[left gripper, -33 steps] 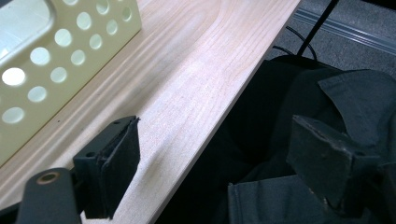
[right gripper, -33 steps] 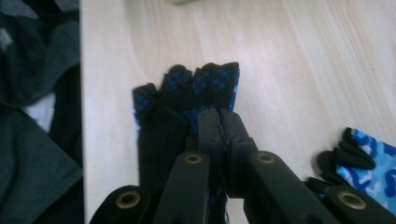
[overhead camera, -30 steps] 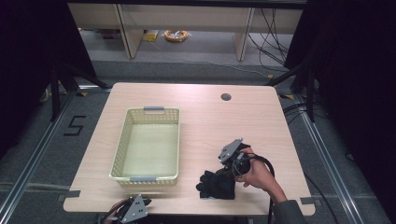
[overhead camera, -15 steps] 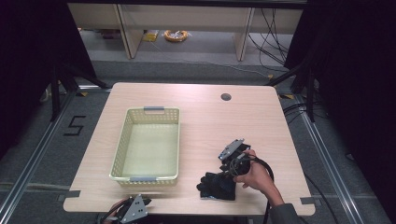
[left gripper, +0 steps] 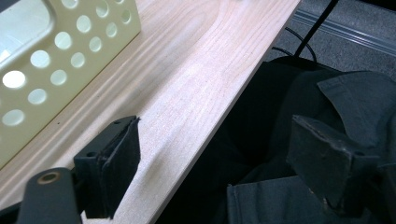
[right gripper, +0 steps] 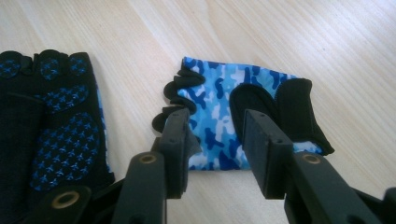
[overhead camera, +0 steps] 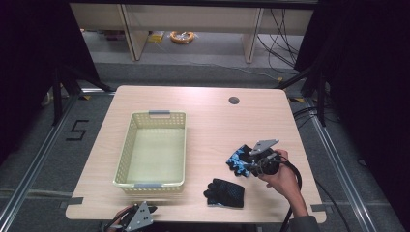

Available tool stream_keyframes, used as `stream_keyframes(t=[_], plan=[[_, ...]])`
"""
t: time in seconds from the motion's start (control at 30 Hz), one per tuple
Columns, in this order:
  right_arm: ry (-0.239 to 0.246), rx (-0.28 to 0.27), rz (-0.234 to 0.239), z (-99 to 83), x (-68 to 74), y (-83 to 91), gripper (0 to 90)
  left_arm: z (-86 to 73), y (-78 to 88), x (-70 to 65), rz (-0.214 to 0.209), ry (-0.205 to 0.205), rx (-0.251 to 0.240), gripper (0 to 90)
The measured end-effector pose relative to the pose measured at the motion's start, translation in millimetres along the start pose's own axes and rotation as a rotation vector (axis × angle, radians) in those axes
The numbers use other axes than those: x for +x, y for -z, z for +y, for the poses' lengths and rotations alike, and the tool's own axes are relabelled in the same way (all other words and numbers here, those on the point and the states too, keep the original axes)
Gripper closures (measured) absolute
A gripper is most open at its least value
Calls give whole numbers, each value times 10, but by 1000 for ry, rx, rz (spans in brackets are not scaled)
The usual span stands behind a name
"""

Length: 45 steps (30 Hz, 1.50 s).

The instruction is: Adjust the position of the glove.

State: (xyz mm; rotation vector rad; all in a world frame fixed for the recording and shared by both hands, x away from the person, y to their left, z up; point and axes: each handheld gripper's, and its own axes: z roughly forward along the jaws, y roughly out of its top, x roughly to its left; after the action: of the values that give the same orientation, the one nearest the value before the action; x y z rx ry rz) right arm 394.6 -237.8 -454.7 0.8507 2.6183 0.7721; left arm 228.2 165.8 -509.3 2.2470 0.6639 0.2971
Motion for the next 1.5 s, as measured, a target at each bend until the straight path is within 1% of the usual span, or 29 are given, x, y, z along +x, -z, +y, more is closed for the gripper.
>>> stream_keyframes(t=[0.07,0.1,0.17,0.2,0.27,0.37,0.43,0.5,0.53,0.67,0.7,0.73,0.77,0.8,0.83,0.87,0.93,0.97,1.0,1.03,1.07,1.1,1.2,1.27,1.33,1.37,1.43,1.47,1.5], plan=[[-6,11,-5,-11,-15,2,664,0,-1,1,0,1,0,173],[7,7,-2,-15,-32,-8,693,-1,-1,1,0,1,0,173],[-20,4,-10,-23,-41,-23,796,-2,0,1,0,3,-1,173],[-19,0,-14,-28,-59,-26,859,-2,0,1,1,2,0,173],[-27,-4,-24,-41,-100,-19,900,-3,0,2,1,3,-1,173],[-38,-14,-74,-47,-177,-19,900,-2,-5,-1,-2,3,1,173],[-59,-2,-92,-33,-242,-19,900,-2,-7,-1,-8,-1,4,173],[-65,-6,-110,-11,-303,-41,900,-1,-3,0,-7,-5,7,174],[-81,-16,-129,0,-322,-73,900,-2,-3,-1,-5,-2,6,173],[-97,4,-140,33,-414,-130,900,-4,-8,-2,-6,7,0,174],[-90,17,-163,45,-500,-193,900,-6,-8,0,-10,5,2,174],[-114,31,-164,52,-511,-205,900,-7,-3,1,-7,2,9,174],[-96,21,-178,55,-561,-231,900,-7,-3,-2,-9,1,6,174],[-115,28,-175,57,-581,-252,900,-7,-2,-1,-9,1,7,174],[-112,14,-178,60,-620,-284,900,-7,-2,2,-9,-1,8,174],[-126,28,-169,62,-633,-298,900,-8,-9,1,-14,6,1,174],[-130,27,-161,65,-651,-318,900,-8,-11,3,-13,11,2,174],[-112,23,-161,60,-679,-362,900,-7,-10,7,-14,10,2,174],[-121,20,-138,48,-695,-394,900,-5,-7,6,-16,15,7,174],[-156,31,-130,28,-685,-409,900,-7,-11,4,-13,10,1,174],[-151,8,-147,12,-692,-436,900,-8,-12,3,-14,11,0,174],[-185,40,-140,4,-674,-402,900,-8,-11,3,-14,9,1,174],[-190,18,-140,-54,-647,-359,900,-6,-10,4,-14,7,2,174],[-211,29,-116,-79,-613,-322,900,-5,-11,1,-13,6,2,174],[-201,5,-115,-131,-593,-309,900,-5,-8,-2,-13,5,3,174],[-229,17,-106,-146,-565,-267,900,-6,-8,-5,-10,10,2,174],[-235,19,-115,-177,-536,-248,900,-6,-10,0,-12,7,1,174],[-261,25,-120,-224,-463,-202,900,-5,-11,3,-11,6,3,174],[-251,12,-128,-253,-443,-202,900,-5,-11,4,-11,5,4,174]])
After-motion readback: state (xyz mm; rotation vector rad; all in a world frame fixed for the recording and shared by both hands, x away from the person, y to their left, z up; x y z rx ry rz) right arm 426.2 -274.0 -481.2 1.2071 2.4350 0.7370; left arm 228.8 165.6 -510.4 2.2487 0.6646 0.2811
